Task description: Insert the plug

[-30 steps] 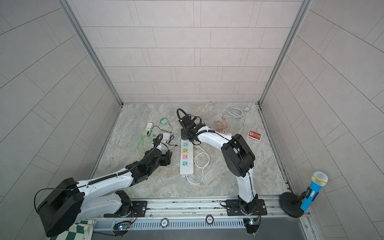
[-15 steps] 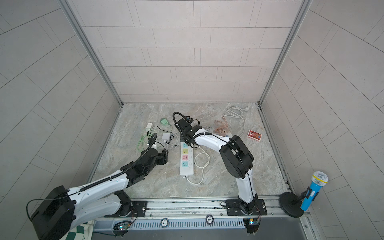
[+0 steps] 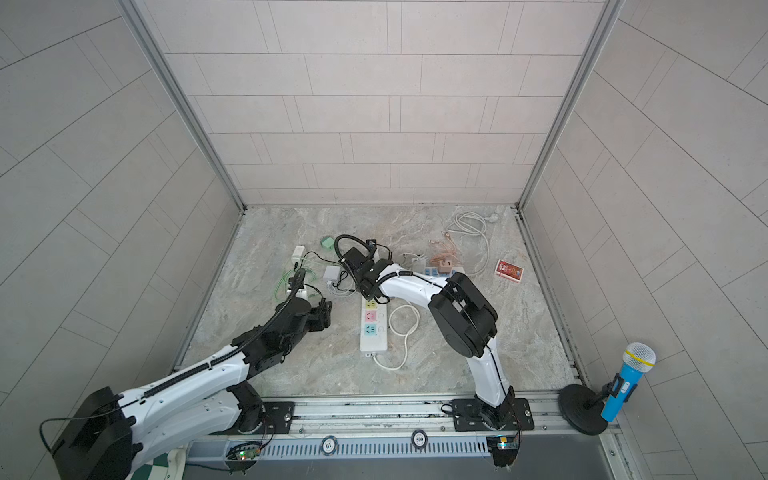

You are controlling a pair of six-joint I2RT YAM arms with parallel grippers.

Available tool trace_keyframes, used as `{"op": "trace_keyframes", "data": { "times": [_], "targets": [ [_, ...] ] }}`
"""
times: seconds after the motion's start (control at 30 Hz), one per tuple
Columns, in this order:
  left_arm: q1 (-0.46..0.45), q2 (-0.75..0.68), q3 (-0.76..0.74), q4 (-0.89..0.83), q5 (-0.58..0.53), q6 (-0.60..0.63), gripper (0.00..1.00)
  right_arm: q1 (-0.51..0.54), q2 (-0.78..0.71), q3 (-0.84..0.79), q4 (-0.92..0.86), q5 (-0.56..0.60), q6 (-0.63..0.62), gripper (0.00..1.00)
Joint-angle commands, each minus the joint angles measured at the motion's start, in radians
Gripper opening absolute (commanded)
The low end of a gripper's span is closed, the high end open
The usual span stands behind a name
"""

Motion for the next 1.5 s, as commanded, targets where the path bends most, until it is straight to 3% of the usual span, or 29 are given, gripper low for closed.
{"op": "trace_keyframes", "data": {
  "times": [0.0,0.17,0.33,0.4,0.57,0.83,1.07,1.2,1.27,1.47],
  "targets": [
    [0.004,-0.048,0.020,-0.070,-0.062,-0.007,0.75,0.009,0.053,-0.072,-0.098,-0.031,0.044,0.08],
    [0.005,-0.068,0.035,-0.112,-0.095,-0.005,0.80,0.002,0.064,-0.075,-0.098,-0.056,0.021,0.09],
    [0.023,0.003,0.095,-0.149,-0.134,-0.004,0.91,-0.033,0.055,-0.086,-0.086,-0.093,-0.013,0.12],
    [0.038,0.059,0.119,-0.111,-0.143,-0.003,0.97,-0.047,0.038,-0.100,-0.064,-0.113,-0.032,0.18],
    [0.065,0.265,0.259,-0.119,-0.172,0.030,1.00,-0.063,-0.029,-0.100,-0.023,-0.147,-0.085,0.34],
    [0.114,0.536,0.450,-0.113,-0.138,0.107,0.96,-0.087,-0.129,-0.074,-0.003,-0.216,-0.155,0.53],
    [0.141,0.705,0.601,-0.166,-0.103,0.160,0.92,-0.110,-0.280,-0.162,0.017,-0.278,-0.199,0.55],
    [0.146,0.830,0.781,-0.259,-0.101,0.166,0.81,-0.120,-0.365,-0.254,0.036,-0.314,-0.219,0.54],
    [0.147,0.896,0.872,-0.300,-0.094,0.149,0.76,-0.127,-0.393,-0.296,0.047,-0.331,-0.223,0.53],
    [0.187,1.075,1.083,-0.355,-0.089,0.053,0.74,-0.131,-0.443,-0.401,0.104,-0.365,-0.229,0.51]
  ]
}}
